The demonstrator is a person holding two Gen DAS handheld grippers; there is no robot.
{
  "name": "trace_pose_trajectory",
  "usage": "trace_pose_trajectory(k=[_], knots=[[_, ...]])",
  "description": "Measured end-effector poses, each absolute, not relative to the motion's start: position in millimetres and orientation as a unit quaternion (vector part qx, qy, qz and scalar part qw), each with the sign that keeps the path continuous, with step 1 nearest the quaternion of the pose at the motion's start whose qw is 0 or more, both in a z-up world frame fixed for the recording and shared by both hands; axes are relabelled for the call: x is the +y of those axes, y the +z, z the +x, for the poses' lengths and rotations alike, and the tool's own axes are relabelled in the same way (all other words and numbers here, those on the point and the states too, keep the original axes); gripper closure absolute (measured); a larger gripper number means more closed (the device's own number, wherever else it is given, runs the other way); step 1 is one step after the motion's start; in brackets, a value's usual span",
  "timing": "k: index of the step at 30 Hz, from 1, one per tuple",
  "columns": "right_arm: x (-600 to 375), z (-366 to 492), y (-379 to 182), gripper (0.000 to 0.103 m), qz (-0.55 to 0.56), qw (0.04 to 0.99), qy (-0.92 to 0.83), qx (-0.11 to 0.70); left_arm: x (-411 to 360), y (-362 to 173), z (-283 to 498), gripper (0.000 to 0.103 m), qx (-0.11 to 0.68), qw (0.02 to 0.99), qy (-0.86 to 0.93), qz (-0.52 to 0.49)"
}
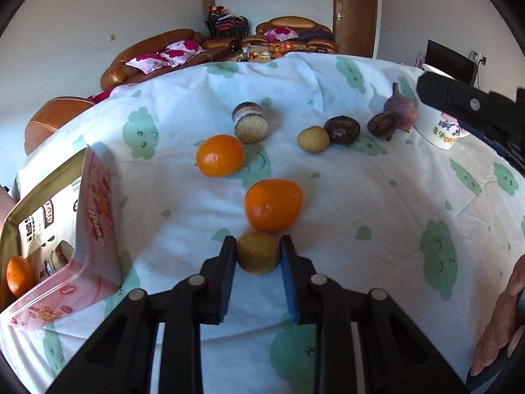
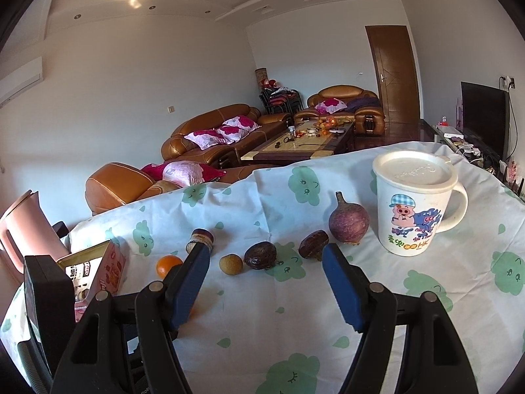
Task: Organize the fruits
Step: 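Grasp the small yellow fruit with the left tool while the right tool grasps the oblong orange, then carry the yellow fruit and oblong orange into the tin box and open both tools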
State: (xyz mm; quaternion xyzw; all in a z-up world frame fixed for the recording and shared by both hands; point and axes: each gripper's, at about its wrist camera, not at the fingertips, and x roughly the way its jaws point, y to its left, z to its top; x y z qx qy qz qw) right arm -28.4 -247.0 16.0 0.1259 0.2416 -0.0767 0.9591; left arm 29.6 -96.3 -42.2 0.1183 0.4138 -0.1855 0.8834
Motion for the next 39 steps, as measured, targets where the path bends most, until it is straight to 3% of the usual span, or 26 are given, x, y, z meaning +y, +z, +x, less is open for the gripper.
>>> trace_pose_trajectory(k=[11, 26, 32, 36, 39], knots=[[-231.0, -17.2, 1.8, 0.03, 0.106, 0.956, -0.043, 0.271, -38.0, 14.2, 1.5, 0.075, 0.28, 0.936, -0.202, 0.065], [-143.4, 51.2, -38.8, 0.031, 0.081, 0.909, 0.019, 0.409, 68.2, 26.5, 33.1, 0.075, 0.261, 0.955, -0.138, 0.014], [-134.9, 58.0, -44.6, 0.058, 0.048, 0.901, -0.005, 0.431, 82.3, 21.4, 40.0, 0.075, 0.267, 0.955, -0.128, 0.023], [-131.9, 50.9, -38.9, 0.06, 0.034, 0.909, -0.021, 0.415, 89.3, 19.3, 41.4, 0.074, 0.27, 0.955, -0.115, 0.031], [-124.2, 35.3, -19.7, 0.06, 0.043, 0.932, -0.018, 0.358, 97.9, 21.2, 43.5, 0.074, 0.27, 0.957, -0.107, 0.026]])
